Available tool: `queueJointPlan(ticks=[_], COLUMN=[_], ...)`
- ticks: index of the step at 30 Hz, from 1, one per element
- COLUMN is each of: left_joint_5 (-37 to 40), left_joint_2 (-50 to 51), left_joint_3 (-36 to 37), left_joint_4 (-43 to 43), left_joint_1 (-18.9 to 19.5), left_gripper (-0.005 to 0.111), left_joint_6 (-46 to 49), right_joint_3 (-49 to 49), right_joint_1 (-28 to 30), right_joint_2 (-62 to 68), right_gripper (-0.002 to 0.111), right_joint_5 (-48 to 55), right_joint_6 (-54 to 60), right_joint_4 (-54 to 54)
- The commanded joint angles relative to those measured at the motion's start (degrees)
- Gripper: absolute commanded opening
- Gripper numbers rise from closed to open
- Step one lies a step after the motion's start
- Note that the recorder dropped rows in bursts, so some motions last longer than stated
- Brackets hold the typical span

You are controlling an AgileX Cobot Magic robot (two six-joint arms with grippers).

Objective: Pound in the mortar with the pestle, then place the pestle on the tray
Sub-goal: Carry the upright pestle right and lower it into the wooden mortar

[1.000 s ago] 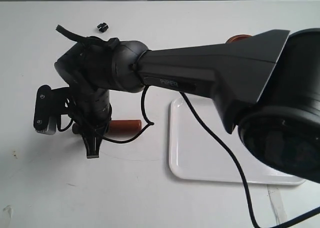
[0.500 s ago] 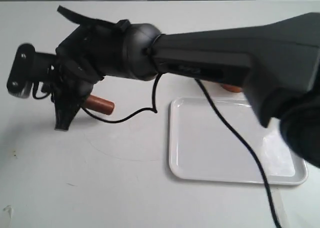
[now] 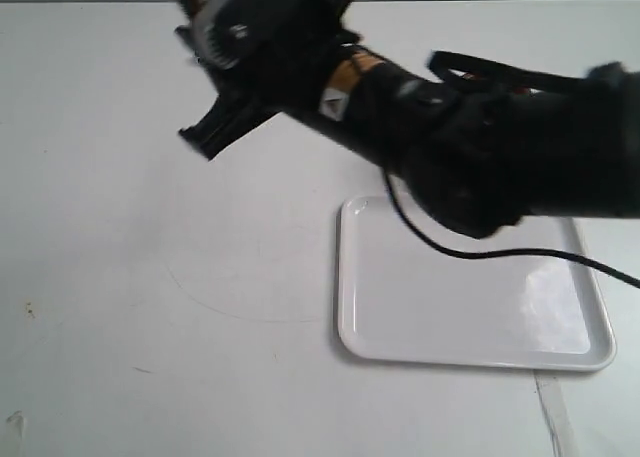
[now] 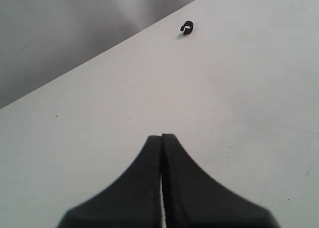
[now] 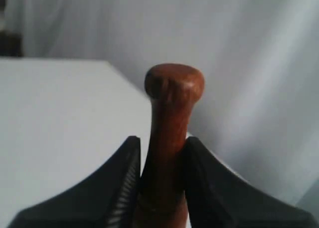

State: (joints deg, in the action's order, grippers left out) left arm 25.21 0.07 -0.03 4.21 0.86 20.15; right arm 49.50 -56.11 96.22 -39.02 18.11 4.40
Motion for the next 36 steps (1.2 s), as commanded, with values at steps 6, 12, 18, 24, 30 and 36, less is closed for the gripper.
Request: queueJointPlan(ticks=[6,12,18,24,30,36], left_joint_5=[-0.17,-0.17,-0.17,-0.17,-0.17,-0.17], left_joint_2=[-0.07,-0.07,-0.07,-0.07,-0.07,-0.07], left_joint_3=[0.03,0.03,0.03,0.03,0.03,0.03], left_joint_4=[-0.42,-0.42,-0.42,-0.42,-0.42,-0.42], left_joint_1=[-0.44,-0.44,-0.44,-0.44,-0.44,-0.44], left_gripper=[0.0,0.0,0.0,0.0,0.0,0.0], left_joint_6=[-0.47,-0.47,-0.47,-0.47,-0.47,-0.47], right_joint_3=[-14.06,-18.44,-23.15,-21.78,-21.41,-21.41], right_joint_1=[14.5,20.21,20.8,20.8,20.83,22.52], right_joint_2=[-13.25,-10.73,-1.6,7.04,6.47,7.35], right_gripper=[0.0,0.0,0.0,0.0,0.0,0.0], right_joint_5=[-6.53,-12.63,-30.83,-30.94,-30.94,-30.94], right_joint_6=[0.41,-4.74,-10.25,-6.55,-3.3,-10.83], right_joint_4=[15.74,15.68,18.35,19.61,20.13,20.77])
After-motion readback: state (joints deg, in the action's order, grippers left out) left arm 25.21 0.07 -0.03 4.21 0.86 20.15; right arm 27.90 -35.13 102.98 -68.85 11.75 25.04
